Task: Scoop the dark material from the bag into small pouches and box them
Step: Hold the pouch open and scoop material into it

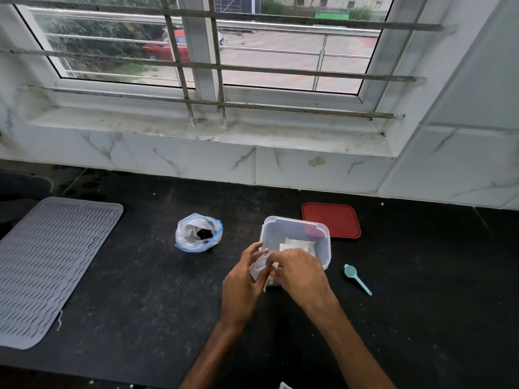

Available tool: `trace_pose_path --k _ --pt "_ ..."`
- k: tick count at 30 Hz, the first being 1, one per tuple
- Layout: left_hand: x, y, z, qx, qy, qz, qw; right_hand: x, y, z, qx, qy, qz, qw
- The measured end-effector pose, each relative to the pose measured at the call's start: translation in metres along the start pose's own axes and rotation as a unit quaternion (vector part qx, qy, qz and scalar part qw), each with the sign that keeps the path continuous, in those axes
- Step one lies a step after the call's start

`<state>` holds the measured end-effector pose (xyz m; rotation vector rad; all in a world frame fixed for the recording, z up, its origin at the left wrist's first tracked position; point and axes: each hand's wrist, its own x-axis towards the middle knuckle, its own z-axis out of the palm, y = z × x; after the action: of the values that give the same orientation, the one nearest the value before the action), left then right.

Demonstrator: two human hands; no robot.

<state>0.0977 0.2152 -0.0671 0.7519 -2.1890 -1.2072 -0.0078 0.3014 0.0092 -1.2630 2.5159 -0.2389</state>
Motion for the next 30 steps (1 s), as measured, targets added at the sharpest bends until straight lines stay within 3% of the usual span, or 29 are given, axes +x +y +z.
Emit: trace_pose_path --k 3,7,12,24,30 --pt "0.003 -0.009 -0.01 0.038 -0.07 0.06 0.995 -0.001 0.01 0.005 0.018 -0.013 -0.026 0.999" --pt "0.004 -0.029 -0.024 0.197 -0.127 0.141 0.962 -0.006 0.023 0.021 0.03 -0.007 -0.052 0.998" --pt "0.002 -0.041 -0.012 0.316 -0.157 0.152 0.923 -0.006 0.037 0.041 0.03 0.002 -0.049 0.998" --pt "-0.006 -0.035 0.004 0.258 -0.131 0.122 0.949 -0.008 0.061 0.06 0.089 0.035 -0.038 0.995" --pt "0.007 -0.012 0.006 0.192 -0.063 0.125 0.971 -0.021 0.115 0.053 0.167 0.192 0.084 0.964"
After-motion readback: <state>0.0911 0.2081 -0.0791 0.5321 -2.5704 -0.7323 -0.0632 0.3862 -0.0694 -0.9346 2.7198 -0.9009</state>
